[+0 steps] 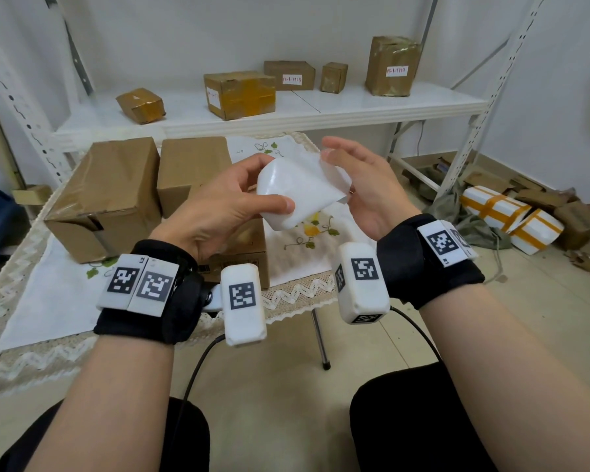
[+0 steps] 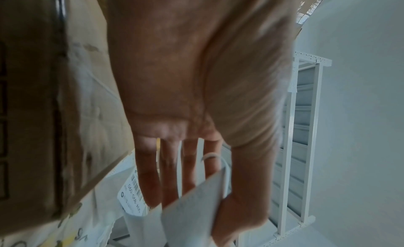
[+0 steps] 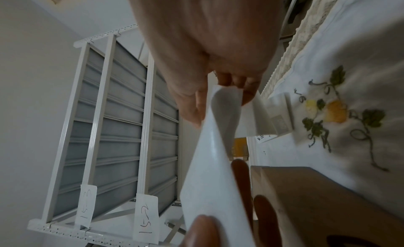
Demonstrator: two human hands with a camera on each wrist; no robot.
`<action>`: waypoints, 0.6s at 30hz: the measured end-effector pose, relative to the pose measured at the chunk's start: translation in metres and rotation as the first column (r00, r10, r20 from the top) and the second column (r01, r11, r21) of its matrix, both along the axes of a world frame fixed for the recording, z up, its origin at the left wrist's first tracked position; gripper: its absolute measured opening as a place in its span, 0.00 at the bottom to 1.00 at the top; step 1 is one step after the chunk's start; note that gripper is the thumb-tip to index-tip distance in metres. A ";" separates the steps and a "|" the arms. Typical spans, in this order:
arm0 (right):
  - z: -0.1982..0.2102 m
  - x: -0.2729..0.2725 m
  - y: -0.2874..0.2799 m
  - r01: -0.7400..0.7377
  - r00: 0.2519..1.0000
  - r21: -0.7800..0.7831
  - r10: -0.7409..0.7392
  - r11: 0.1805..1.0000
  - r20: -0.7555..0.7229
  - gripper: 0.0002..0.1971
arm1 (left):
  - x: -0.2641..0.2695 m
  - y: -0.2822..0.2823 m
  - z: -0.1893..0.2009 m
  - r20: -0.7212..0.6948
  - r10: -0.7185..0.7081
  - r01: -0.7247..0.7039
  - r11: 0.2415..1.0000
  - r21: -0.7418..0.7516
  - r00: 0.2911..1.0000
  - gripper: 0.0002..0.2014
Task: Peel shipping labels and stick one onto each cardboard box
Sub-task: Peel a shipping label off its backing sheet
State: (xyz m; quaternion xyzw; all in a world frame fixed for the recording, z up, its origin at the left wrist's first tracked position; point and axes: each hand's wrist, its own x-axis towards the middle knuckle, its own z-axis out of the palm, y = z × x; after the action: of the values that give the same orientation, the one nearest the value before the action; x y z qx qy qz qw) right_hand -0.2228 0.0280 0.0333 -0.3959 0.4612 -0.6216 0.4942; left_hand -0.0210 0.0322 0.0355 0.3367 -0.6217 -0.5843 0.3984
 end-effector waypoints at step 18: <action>-0.005 -0.003 -0.006 -0.042 0.983 0.071 0.028 0.997 0.182 0.18 | -0.004 0.003 -0.003 0.103 0.014 -0.014 1.000 0.000 0.995 0.14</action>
State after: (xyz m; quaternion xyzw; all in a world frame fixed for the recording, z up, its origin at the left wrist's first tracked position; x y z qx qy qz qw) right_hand -0.2262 0.0218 0.0279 -0.3271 0.4301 -0.6287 0.5593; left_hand -0.0246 0.0355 0.0323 0.3708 -0.6389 -0.5636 0.3698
